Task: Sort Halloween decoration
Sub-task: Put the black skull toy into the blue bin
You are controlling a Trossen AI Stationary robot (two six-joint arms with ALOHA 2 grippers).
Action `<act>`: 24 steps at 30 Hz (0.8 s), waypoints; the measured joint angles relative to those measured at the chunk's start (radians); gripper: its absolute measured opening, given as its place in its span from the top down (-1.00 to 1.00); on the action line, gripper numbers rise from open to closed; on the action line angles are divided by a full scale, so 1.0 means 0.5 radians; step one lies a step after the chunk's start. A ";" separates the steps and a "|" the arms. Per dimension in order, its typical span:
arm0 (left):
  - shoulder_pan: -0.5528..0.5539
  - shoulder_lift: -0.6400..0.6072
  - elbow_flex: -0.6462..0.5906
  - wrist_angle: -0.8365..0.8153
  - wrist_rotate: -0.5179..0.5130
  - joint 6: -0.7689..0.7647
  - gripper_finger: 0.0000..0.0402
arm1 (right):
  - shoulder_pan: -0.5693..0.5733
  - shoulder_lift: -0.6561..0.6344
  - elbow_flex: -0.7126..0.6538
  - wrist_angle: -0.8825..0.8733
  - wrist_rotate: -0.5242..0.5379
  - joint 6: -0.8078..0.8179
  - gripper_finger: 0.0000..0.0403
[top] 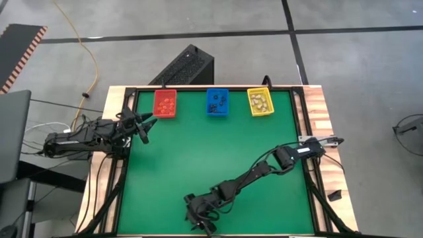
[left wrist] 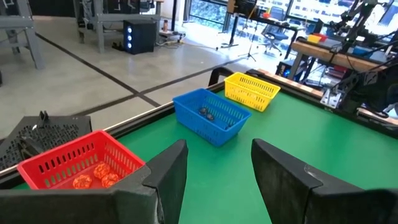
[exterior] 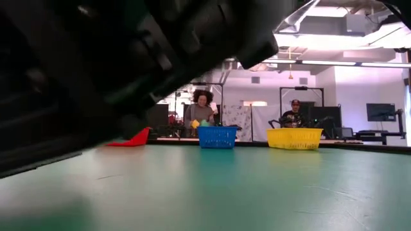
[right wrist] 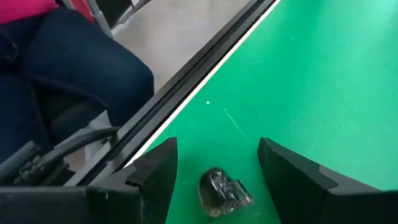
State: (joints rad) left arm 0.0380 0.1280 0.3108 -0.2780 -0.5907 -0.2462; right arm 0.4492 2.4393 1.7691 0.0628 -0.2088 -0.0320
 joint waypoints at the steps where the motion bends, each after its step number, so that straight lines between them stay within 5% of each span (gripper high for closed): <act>1: 0.000 0.000 0.000 -0.001 0.001 0.000 0.16 | 0.000 0.005 -0.024 0.011 0.009 -0.006 -0.27; 8: 0.001 0.001 0.001 -0.003 0.001 0.003 0.16 | -0.014 0.157 -0.065 0.128 0.056 0.006 -0.18; 17: 0.001 0.001 0.000 -0.007 0.000 0.010 0.16 | -0.028 0.190 -0.068 0.169 0.099 0.017 0.49; 24: 0.000 0.001 0.001 -0.007 0.000 0.002 0.16 | -0.042 0.172 -0.074 0.193 0.099 0.102 0.49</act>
State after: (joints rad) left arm 0.0380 0.1284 0.3111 -0.2813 -0.5907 -0.2455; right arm 0.4283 2.5256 1.7322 0.1593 -0.1593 0.0188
